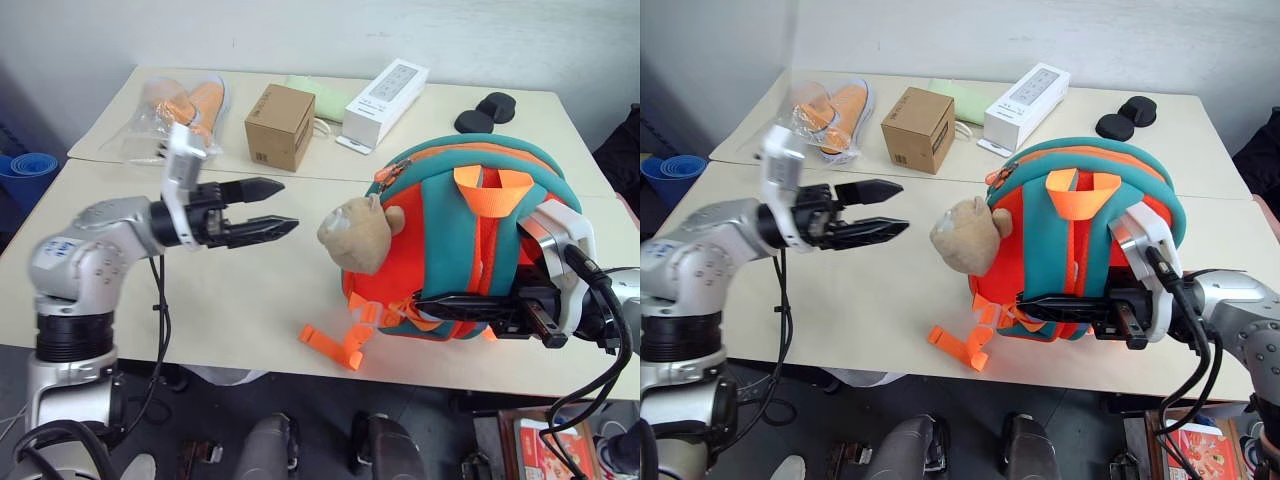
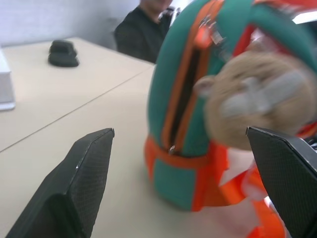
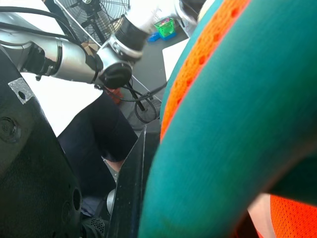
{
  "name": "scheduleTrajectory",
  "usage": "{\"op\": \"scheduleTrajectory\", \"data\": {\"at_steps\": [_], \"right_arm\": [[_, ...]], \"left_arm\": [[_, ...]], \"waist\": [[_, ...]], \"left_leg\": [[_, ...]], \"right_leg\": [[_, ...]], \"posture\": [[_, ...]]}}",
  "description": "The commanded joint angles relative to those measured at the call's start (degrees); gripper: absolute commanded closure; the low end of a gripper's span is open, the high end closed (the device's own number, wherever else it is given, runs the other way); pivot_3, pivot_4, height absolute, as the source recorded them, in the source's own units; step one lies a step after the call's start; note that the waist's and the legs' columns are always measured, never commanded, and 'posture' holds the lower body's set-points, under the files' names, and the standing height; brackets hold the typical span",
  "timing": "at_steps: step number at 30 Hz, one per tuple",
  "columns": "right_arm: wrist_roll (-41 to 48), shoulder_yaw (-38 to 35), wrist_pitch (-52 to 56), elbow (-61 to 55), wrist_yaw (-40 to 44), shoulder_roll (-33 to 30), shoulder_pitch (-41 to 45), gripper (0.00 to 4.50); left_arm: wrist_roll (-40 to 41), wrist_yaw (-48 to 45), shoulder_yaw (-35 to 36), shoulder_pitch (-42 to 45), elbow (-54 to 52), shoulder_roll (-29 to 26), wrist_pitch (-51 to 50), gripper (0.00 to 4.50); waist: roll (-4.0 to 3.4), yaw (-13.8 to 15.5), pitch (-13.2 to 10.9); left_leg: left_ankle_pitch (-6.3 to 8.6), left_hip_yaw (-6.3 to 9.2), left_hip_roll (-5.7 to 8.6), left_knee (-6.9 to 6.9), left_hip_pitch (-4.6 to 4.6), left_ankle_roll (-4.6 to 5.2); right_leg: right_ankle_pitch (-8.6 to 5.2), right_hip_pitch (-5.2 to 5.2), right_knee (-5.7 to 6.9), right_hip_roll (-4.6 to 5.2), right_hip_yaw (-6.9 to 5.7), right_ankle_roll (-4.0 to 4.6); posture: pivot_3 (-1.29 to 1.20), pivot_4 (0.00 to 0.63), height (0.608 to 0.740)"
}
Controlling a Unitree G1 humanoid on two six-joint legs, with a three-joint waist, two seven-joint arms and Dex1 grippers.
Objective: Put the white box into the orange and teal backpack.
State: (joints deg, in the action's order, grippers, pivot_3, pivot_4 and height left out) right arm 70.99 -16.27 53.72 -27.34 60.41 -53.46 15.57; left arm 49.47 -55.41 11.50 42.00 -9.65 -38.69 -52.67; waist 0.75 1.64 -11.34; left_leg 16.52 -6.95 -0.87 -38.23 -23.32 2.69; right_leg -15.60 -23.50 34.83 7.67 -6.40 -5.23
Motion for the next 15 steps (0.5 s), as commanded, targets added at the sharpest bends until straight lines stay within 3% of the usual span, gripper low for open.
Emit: {"op": "scheduleTrajectory", "data": {"at_steps": [1,7,12,15], "right_arm": [[0.68,-0.44,-0.77,-0.45,0.57,-0.07,1.23,4.5],[0.85,0.15,-0.35,-0.66,0.95,-0.14,1.77,4.5],[0.9,-0.01,-0.38,-1.12,0.18,0.07,1.5,4.5],[0.4,-0.11,-0.65,-1.36,-0.14,0.24,0.68,4.5]], "left_arm": [[2.92,3.45,-1.88,4.1,-5.22,2.48,-1.57,0.02],[-17.12,8.37,-19.03,6.95,-1.5,5.81,9.1,0.02],[-16.73,6.31,-18.69,8.24,0.95,7.47,9.36,0.02],[-15.61,5.11,-16.98,8.16,1.62,7.13,9.45,0.84]], "waist": [[0.0,-0.06,0.0],[0.0,-0.2,0.0],[0.0,-0.28,0.0],[0.0,-0.25,0.0]], "left_leg": [[0.0,0.0,0.01,0.0,0.01,0.0],[-0.03,-0.14,0.01,0.04,0.07,-0.05],[-0.03,-0.18,-0.03,0.05,0.05,-0.03],[-0.02,-0.15,-0.03,0.04,0.03,-0.02]], "right_leg": [[0.01,0.03,-0.03,0.0,-0.01,-0.02],[0.02,0.0,0.05,-0.21,0.05,-0.04],[0.02,-0.09,0.07,-0.2,0.09,-0.03],[0.01,-0.08,0.04,-0.15,0.07,-0.02]], "posture": [[0.0,0.15,0.74],[0.0,0.15,0.74],[0.0,0.15,0.74],[0.0,0.15,0.74]]}}
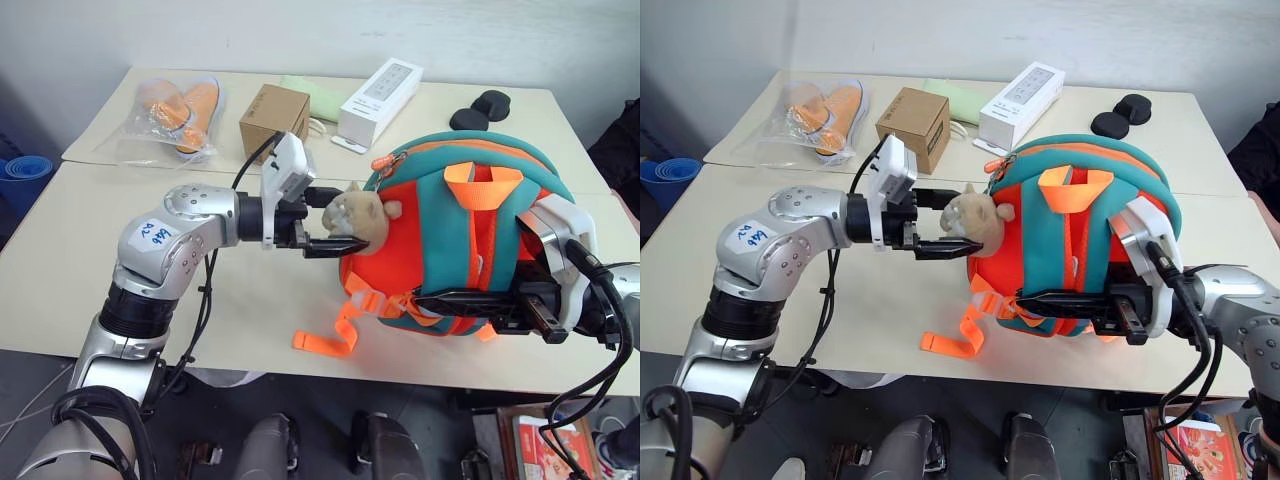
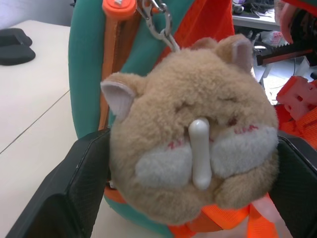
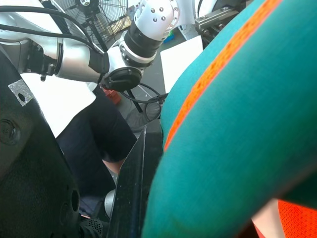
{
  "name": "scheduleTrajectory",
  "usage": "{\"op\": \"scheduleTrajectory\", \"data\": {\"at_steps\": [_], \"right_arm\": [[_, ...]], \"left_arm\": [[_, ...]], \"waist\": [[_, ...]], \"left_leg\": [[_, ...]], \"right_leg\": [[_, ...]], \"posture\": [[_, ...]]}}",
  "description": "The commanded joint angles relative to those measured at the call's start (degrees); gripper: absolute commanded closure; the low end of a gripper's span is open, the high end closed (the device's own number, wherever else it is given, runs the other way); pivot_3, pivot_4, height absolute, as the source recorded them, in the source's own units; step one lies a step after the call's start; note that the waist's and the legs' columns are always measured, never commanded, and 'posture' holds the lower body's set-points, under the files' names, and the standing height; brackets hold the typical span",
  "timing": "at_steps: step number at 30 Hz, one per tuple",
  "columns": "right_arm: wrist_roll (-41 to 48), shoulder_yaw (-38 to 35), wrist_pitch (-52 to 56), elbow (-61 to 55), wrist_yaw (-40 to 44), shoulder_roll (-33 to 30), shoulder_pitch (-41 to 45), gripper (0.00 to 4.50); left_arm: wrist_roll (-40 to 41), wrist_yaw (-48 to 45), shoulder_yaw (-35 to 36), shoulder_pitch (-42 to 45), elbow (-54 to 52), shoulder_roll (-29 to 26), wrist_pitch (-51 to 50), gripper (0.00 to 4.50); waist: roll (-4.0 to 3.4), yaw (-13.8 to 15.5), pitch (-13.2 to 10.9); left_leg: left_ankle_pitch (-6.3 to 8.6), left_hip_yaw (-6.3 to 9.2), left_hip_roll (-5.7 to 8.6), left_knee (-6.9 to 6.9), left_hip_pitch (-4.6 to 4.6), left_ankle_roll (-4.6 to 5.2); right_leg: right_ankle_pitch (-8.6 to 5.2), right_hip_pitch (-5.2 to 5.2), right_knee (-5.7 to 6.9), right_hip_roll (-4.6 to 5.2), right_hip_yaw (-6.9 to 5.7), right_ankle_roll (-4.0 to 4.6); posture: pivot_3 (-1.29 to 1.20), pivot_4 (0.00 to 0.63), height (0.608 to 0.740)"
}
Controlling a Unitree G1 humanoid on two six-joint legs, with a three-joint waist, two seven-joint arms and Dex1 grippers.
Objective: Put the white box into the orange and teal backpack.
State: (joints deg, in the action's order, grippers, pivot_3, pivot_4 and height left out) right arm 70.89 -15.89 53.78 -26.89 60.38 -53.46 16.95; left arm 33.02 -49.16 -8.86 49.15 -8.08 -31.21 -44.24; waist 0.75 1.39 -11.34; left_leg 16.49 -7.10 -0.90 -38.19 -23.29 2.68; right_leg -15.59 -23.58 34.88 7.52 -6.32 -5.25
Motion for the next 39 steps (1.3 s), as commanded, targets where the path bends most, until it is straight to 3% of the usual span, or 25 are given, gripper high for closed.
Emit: {"op": "scheduleTrajectory", "data": {"at_steps": [1,8,13,20,22,24,30,35,39], "right_arm": [[0.19,-0.51,-0.87,-1.93,-0.12,0.26,-1.11,4.5],[-0.78,-1.26,-1.53,-1.84,-0.34,0.13,-2.93,4.5],[-1.51,-2.8,-2.19,-0.7,0.66,-0.36,-5.19,4.5],[-4.69,-3.87,-4.58,-1.5,2.91,-0.45,-10.59,4.5],[-5.45,-3.66,-5.36,-1.1,2.68,0.1,-10.63,4.5],[-5.72,-3.47,-5.77,-0.91,2.66,0.3,-10.57,4.5],[-6.57,-1.76,-6.7,-0.62,2.4,1.08,-8.08,4.5],[-10.71,-0.14,-8.4,0.03,0.98,1.35,-6.74,4.5],[-12.49,-1.82,-7.64,4.81,5.06,-2.18,-6.94,3.14]], "left_arm": [[0.91,-1.79,3.62,0.73,0.05,-0.83,1.06,1.08],[1.16,-3.69,5.29,-0.34,-0.78,-2.71,0.48,2.96],[0.09,-8.7,8.26,-1.88,0.32,-10.1,2.0,3.43],[-4.77,-13.44,8.31,-7.74,2.39,-20.49,6.55,3.46],[-13.22,-14.48,3.41,-13.29,2.84,-23.16,16.96,3.46],[-17.4,-13.88,0.49,-16.15,3.37,-22.54,22.09,3.46],[-30.96,-4.52,-9.86,-15.32,9.28,-10.0,31.81,3.46],[-26.12,-5.56,-5.72,-15.96,7.48,-6.69,26.27,3.46],[-16.09,-10.73,3.02,-19.31,2.14,-10.92,17.34,2.15]], "waist": [[0.0,0.0,0.0],[0.0,0.01,0.0],[0.0,-0.25,0.0],[-0.01,-0.2,0.0],[-0.03,-0.3,0.02],[-0.04,-0.17,0.02],[0.0,0.64,0.04],[-0.01,0.25,0.06],[-0.01,-0.39,0.06]], "left_leg": [[0.0,0.0,0.0,0.0,0.0,0.0],[0.0,0.0,0.01,-0.02,0.0,0.01],[0.0,-0.01,0.0,0.0,0.01,0.0],[0.02,-0.02,-0.01,0.03,0.03,0.0],[0.03,-0.04,-0.01,0.05,0.04,-0.01],[0.05,-0.1,-0.01,0.13,0.11,-0.05],[0.19,0.03,0.0,0.09,0.01,-0.1],[0.12,0.03,0.0,0.08,0.03,0.08],[0.1,0.01,-0.02,0.08,0.03,0.07]], "right_leg": [[0.0,0.01,-0.01,0.01,0.0,0.0],[0.0,0.02,0.0,0.01,-0.01,0.0],[0.0,0.0,0.0,-0.01,0.0,0.0],[-0.02,-0.01,0.0,-0.01,0.0,0.03],[-0.02,-0.02,-0.01,0.0,0.02,0.03],[-0.03,-0.04,-0.02,0.02,0.08,0.05],[-0.01,-0.04,-0.07,0.18,0.03,0.07],[0.0,0.0,-0.09,0.18,0.01,0.06],[-0.01,-0.02,-0.05,0.14,0.0,0.06]], "posture": [[0.0,0.15,0.74],[0.0,0.15,0.74],[0.0,0.15,0.74],[0.0,0.15,0.74],[0.0,0.15,0.74],[0.0,0.15,0.74],[0.0,0.15,0.74],[0.0,0.15,0.74],[0.0,0.15,0.74]]}}
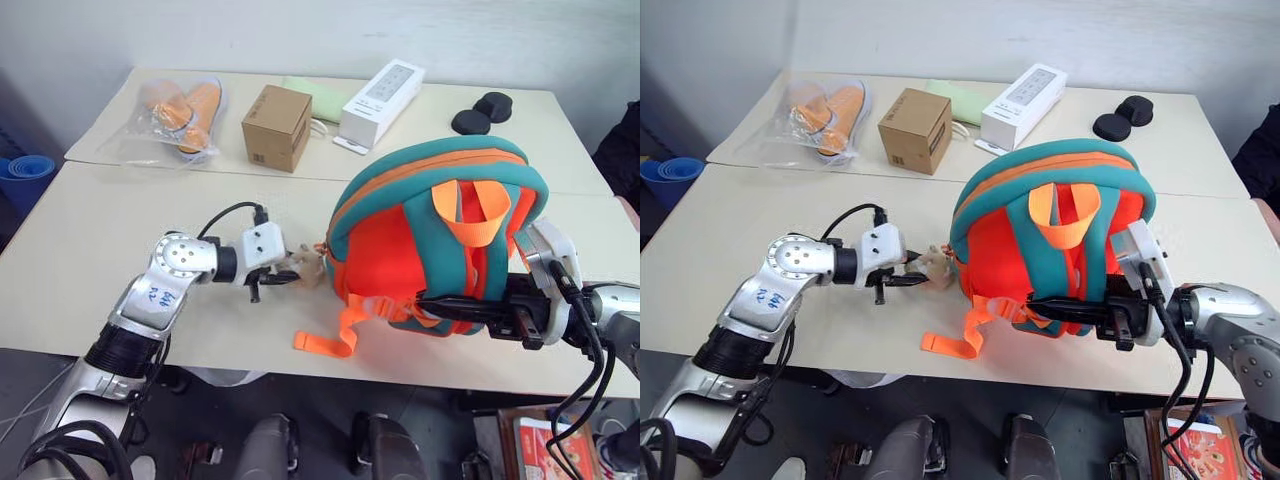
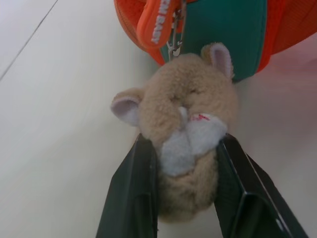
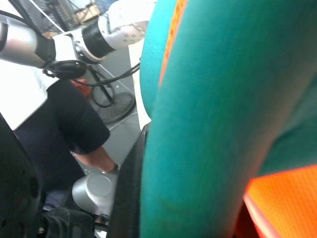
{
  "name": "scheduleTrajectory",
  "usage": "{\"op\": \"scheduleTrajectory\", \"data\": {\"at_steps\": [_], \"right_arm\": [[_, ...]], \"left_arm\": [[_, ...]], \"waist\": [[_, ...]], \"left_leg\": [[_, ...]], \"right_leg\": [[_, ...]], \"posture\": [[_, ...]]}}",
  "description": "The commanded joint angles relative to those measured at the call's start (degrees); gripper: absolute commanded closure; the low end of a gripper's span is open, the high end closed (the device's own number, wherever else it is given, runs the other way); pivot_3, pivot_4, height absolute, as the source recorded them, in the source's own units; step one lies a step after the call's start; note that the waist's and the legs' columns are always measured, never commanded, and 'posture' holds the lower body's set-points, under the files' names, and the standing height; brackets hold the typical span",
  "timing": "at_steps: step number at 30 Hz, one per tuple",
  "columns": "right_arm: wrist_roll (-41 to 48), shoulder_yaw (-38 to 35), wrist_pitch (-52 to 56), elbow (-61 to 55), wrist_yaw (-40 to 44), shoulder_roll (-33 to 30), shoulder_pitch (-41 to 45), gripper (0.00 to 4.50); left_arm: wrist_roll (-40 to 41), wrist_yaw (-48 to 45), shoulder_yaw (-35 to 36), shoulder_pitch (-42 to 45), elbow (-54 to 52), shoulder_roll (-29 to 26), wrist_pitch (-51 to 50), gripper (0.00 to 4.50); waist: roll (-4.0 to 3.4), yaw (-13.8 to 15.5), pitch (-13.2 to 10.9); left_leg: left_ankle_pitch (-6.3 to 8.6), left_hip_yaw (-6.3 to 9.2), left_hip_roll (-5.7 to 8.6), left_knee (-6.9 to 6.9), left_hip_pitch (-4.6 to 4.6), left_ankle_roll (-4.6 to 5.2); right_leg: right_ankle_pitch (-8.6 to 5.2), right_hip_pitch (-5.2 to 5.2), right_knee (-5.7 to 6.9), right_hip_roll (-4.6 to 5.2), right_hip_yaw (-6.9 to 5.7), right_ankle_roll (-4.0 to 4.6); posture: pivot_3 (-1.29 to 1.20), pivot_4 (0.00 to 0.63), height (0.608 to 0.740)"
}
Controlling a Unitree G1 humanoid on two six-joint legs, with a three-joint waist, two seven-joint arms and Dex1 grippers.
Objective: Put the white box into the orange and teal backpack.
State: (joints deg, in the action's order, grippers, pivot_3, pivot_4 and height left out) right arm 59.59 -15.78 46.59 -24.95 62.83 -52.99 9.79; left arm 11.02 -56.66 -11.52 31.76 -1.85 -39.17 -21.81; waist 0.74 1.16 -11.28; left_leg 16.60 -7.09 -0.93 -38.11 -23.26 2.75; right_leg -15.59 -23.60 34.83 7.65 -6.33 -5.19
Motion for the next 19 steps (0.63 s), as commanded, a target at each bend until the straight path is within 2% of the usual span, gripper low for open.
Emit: {"op": "scheduleTrajectory", "data": {"at_steps": [1,4,6,7,9,12,14,17,19], "right_arm": [[-2.35,-2.93,-0.86,5.17,4.05,-4.24,0.27,2.81],[-4.45,-6.04,-1.13,12.45,9.66,-9.71,0.32,1.8],[-6.07,-8.49,-0.96,21.21,16.04,-15.54,1.18,1.07],[-7.58,-8.92,-1.47,26.67,19.22,-18.73,2.29,0.73],[-10.88,-8.02,-3.71,35.42,23.9,-23.31,4.86,0.1],[-17.1,-4.13,-9.61,46.96,27.82,-27.16,10.94,0.02],[-20.7,-2.26,-13.29,51.77,29.08,-27.86,13.89,0.02],[-22.14,-0.94,-13.39,56.12,29.48,-27.19,17.43,0.02],[-21.83,-1.88,-13.15,56.67,27.38,-24.34,17.89,0.02]], "left_arm": [[8.08,-4.28,8.05,-3.06,-5.31,-4.51,-6.93,1.84],[14.18,-7.05,14.82,-6.17,-7.74,-8.91,-11.47,0.86],[24.97,-9.48,24.44,-7.36,-8.89,-11.78,-19.64,0.2],[30.09,-9.85,29.41,-7.35,-9.15,-13.6,-24.73,0.0],[34.5,-9.69,35.24,-7.83,-9.88,-16.67,-29.4,0.0],[35.52,-10.49,41.78,-11.51,-10.11,-21.12,-30.79,0.0],[34.53,-10.32,44.95,-14.3,-9.64,-21.89,-29.03,0.0],[35.04,-8.21,47.46,-16.14,-10.03,-20.94,-28.11,0.0],[35.81,-5.29,47.69,-16.14,-11.7,-18.61,-27.54,0.0]], "waist": [[0.0,-0.25,0.0],[-0.01,-0.37,-0.02],[-0.04,-0.46,-0.03],[-0.04,-0.52,-0.04],[-0.07,-0.57,-0.08],[-0.19,-1.17,-0.07],[-0.32,-1.48,-0.08],[-0.42,-1.63,-0.14],[-0.5,-1.64,-0.18]], "left_leg": [[0.0,-0.01,0.0,-0.01,0.0,0.0],[-0.01,-0.01,-0.01,-0.03,-0.02,0.0],[-0.01,0.0,0.0,-0.03,0.0,-0.01],[-0.01,0.0,-0.01,-0.03,0.0,0.0],[-0.01,0.02,0.0,-0.05,-0.02,0.0],[0.02,0.02,0.0,-0.03,0.02,-0.07],[0.13,-0.01,0.0,0.04,0.06,-0.27],[0.19,-0.08,-0.02,0.07,0.02,-0.55],[0.17,-0.12,-0.03,0.08,0.01,-0.6]], "right_leg": [[0.0,-0.01,0.01,-0.01,0.0,0.0],[0.0,-0.02,0.03,-0.02,-0.01,0.0],[-0.01,-0.01,0.02,-0.01,-0.02,0.01],[-0.01,-0.01,0.02,-0.01,-0.01,0.01],[-0.01,-0.01,0.02,0.0,-0.03,0.01],[-0.04,-0.02,-0.03,0.0,-0.03,0.06],[-0.06,-0.01,-0.09,0.0,-0.02,0.09],[-0.08,-0.14,0.02,-0.02,0.02,0.13],[-0.1,-0.21,0.12,-0.02,0.06,0.16]], "posture": [[0.0,0.15,0.74],[0.0,0.15,0.74],[0.0,0.15,0.74],[0.0,0.15,0.74],[0.0,0.15,0.74],[0.0,0.15,0.74],[0.0,0.15,0.74],[0.0,0.15,0.74],[0.0,0.15,0.74]]}}
